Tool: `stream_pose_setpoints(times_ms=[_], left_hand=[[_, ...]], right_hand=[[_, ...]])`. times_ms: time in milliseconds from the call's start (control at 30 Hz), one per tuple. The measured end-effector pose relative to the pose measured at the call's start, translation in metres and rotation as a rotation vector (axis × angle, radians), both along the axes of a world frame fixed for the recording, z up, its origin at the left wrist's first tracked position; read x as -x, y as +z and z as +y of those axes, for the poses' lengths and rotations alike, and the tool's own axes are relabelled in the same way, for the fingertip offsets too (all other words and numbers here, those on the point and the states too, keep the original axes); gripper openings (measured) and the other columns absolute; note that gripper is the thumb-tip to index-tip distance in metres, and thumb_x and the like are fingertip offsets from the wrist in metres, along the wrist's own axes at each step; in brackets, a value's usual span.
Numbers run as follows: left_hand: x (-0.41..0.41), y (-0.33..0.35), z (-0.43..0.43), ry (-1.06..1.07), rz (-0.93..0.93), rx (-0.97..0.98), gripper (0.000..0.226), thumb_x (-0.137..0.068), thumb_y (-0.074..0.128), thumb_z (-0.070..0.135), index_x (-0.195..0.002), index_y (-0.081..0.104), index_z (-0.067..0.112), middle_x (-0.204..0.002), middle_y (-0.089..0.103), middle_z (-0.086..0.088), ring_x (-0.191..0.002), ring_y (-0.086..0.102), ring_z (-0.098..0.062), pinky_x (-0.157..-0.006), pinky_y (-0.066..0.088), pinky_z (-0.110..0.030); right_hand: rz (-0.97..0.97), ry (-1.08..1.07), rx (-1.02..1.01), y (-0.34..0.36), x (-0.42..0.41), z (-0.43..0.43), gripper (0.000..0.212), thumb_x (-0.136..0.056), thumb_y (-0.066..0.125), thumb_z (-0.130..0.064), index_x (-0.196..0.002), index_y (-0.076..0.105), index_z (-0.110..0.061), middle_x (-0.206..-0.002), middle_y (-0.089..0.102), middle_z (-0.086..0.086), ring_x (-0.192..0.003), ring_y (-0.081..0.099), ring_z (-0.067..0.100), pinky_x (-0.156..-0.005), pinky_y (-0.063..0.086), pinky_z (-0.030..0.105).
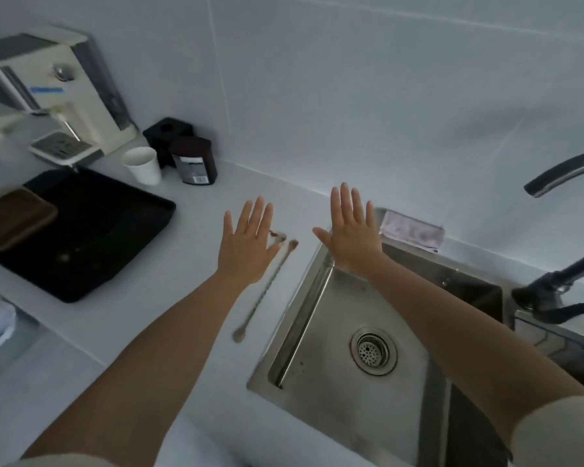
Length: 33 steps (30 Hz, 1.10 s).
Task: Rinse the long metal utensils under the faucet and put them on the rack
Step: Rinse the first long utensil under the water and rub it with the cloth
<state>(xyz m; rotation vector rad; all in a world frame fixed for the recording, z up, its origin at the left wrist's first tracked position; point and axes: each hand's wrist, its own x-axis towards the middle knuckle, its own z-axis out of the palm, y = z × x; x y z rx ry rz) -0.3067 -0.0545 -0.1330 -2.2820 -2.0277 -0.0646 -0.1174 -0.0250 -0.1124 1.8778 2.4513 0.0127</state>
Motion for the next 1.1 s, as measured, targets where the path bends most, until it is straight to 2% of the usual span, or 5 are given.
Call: stream_pose_setpoints(times_ms=[500, 700, 800, 933, 1100], left_hand=[[0.013, -0.081, -0.037, 0.129, -0.012, 0.290, 0.043, -0.097, 0.033, 0.036, -0.123, 0.045, 0.004, -0.129, 0.048, -0.016, -0.117, 0.045, -0.032, -0.098, 0.034, -0.041], [0.004, -0.095, -0.030, 0.141, -0.013, 0.346, 0.036, -0.097, 0.032, 0.031, -0.116, 0.048, 0.005, -0.122, 0.052, -0.013, -0.114, 0.046, -0.030, -0.094, 0.034, -0.040], [0.002, -0.098, -0.026, 0.146, -0.003, 0.365, 0.030, -0.097, 0.031, 0.024, -0.115, 0.047, 0.004, -0.121, 0.053, -0.013, -0.114, 0.047, -0.030, -0.094, 0.034, -0.040], [-0.002, -0.098, -0.020, 0.121, 0.051, 0.395, 0.027, -0.096, 0.028, 0.012, -0.114, 0.045, 0.003, -0.119, 0.053, -0.014, -0.112, 0.047, -0.031, -0.094, 0.034, -0.039], [-0.003, -0.097, -0.015, 0.089, 0.097, 0.397, 0.026, -0.094, 0.028, 0.006, -0.112, 0.048, 0.003, -0.116, 0.056, -0.013, -0.109, 0.051, -0.029, -0.094, 0.035, -0.037]], right_hand=[[-0.228, 0.537, 0.164, -0.090, 0.070, 0.024, 0.054, -0.097, 0.034, -0.010, -0.148, 0.015, -0.009, -0.155, 0.018, 0.013, -0.140, 0.023, 0.030, -0.116, 0.019, 0.043], [-0.356, 0.752, 0.050, -0.101, 0.086, 0.036, 0.030, -0.042, 0.087, -0.017, -0.066, 0.069, -0.013, -0.064, 0.064, 0.003, -0.062, 0.063, 0.018, -0.046, 0.045, 0.022], [-0.504, 0.795, 0.128, -0.104, 0.087, 0.040, 0.023, -0.083, 0.057, -0.007, -0.106, 0.060, -0.006, -0.102, 0.063, 0.009, -0.099, 0.057, 0.025, -0.076, 0.046, 0.032], [-0.487, 0.811, 0.090, -0.098, 0.088, 0.042, 0.015, -0.069, 0.074, -0.021, -0.083, 0.069, -0.018, -0.078, 0.068, -0.001, -0.075, 0.063, 0.017, -0.062, 0.046, 0.025], [-0.432, 0.834, 0.144, -0.104, 0.085, 0.044, 0.028, -0.093, 0.037, -0.001, -0.115, 0.053, -0.002, -0.114, 0.058, 0.013, -0.106, 0.054, 0.029, -0.083, 0.042, 0.034]])
